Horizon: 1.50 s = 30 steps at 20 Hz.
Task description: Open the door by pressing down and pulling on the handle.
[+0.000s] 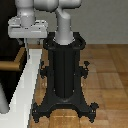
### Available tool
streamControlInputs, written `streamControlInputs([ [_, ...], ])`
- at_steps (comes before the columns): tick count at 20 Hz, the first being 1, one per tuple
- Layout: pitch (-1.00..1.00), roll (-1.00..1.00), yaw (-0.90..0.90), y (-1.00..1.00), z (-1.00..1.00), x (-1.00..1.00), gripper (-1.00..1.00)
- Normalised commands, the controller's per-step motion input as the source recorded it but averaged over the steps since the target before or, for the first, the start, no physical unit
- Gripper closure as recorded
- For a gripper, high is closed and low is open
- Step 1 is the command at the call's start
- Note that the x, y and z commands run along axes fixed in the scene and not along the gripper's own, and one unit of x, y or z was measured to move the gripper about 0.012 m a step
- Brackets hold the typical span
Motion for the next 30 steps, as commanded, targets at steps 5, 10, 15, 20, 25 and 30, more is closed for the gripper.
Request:
streamControlInputs([
  [5,0.00,0.00,0.00,-0.20,0.00,0.00,-1.00],
  [10,0.00,0.00,0.00,0.00,0.00,0.40,-1.00],
  [15,0.00,0.00,-0.06,0.00,0.00,0.20,-1.00],
  [20,0.00,0.00,-0.03,-0.20,0.00,0.00,-1.00],
  [25,0.00,0.00,0.00,0.00,0.00,0.40,-1.00],
  [30,0.00,0.00,0.00,0.00,-0.40,0.00,-1.00],
])
